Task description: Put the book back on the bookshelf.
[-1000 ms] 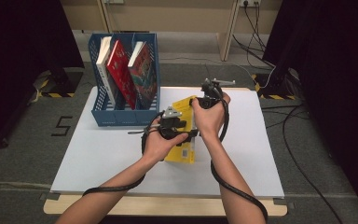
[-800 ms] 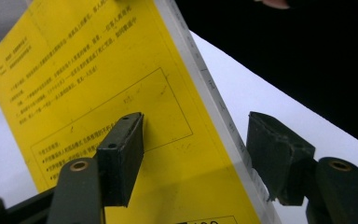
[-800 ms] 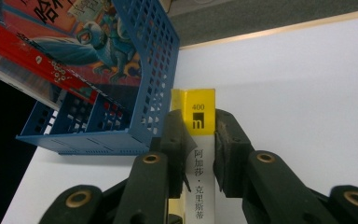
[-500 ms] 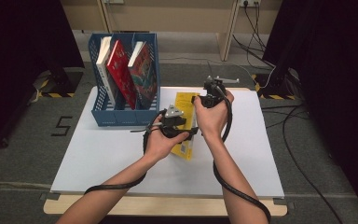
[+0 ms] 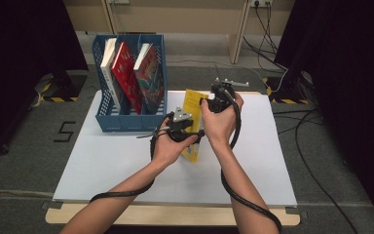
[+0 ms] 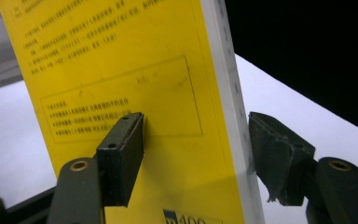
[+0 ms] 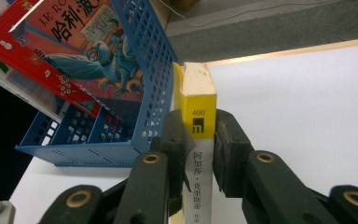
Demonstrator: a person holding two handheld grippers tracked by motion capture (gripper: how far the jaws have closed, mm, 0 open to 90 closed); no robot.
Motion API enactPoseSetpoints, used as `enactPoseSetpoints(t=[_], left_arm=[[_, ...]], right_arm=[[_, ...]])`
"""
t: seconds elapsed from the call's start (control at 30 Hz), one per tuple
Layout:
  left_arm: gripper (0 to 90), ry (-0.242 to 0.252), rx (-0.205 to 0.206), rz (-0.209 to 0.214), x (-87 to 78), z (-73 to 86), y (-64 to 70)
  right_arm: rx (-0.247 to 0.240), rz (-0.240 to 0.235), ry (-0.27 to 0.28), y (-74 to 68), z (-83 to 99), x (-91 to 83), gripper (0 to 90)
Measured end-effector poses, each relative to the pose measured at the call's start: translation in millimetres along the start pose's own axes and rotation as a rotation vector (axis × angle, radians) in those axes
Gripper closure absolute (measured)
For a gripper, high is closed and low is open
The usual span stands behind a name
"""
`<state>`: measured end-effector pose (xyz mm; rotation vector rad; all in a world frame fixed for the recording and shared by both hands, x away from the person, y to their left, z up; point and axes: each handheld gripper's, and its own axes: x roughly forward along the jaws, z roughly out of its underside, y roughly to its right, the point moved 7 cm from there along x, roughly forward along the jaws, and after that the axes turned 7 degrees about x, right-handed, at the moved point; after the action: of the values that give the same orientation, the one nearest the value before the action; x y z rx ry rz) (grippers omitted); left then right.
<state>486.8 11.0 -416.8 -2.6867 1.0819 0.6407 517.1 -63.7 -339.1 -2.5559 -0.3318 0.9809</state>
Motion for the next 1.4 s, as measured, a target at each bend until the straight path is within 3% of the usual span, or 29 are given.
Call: enactPoseSetpoints(t=[0.23, 0.33, 0.6, 0.77, 0.97, 1.1, 1.13, 1.3, 1.4], left_arm=[[29.9, 0.002, 0.028, -0.062, 3.4, -5.7, -2.8], [30.0, -0.027, 0.058, -0.095, 6.0, -4.4, -4.2], [34.2, -0.051, 0.078, -0.116, 3.5, -3.8, -3.7], [42.9, -0.051, 0.070, -0.127, -1.1, -3.0, -5.4], [53.1, -0.053, 0.071, -0.174, -10.6, -0.6, -11.6], [72.1, -0.040, 0.064, -0.197, -18.3, 0.5, -20.4], [74.0, -0.038, 0.050, -0.185, -20.0, 0.9, -22.8], [75.2, -0.014, 0.068, -0.198, -29.3, -1.1, -34.6], [75.2, 0.005, 0.044, -0.177, -34.2, 1.8, -40.6]], right_arm=[[-0.005, -0.001, 0.009, -6.8, 1.7, -0.2, 76.3], [-0.003, -0.006, 0.010, -7.8, 2.1, 0.5, 76.2], [-0.006, -0.015, 0.013, -13.9, 5.6, -1.3, 75.8], [-0.011, -0.023, 0.002, -20.5, 9.5, -4.3, 74.9], [-0.033, -0.035, -0.006, -32.8, 13.7, -4.5, 72.9], [-0.034, -0.036, -0.012, -40.9, 14.9, -2.8, 66.2], [-0.044, -0.027, -0.009, -41.5, 14.8, -1.9, 65.2], [-0.049, -0.087, -0.020, -50.0, 15.5, -8.5, 62.6], [-0.060, -0.117, -0.003, -52.4, 16.1, -13.7, 60.5]])
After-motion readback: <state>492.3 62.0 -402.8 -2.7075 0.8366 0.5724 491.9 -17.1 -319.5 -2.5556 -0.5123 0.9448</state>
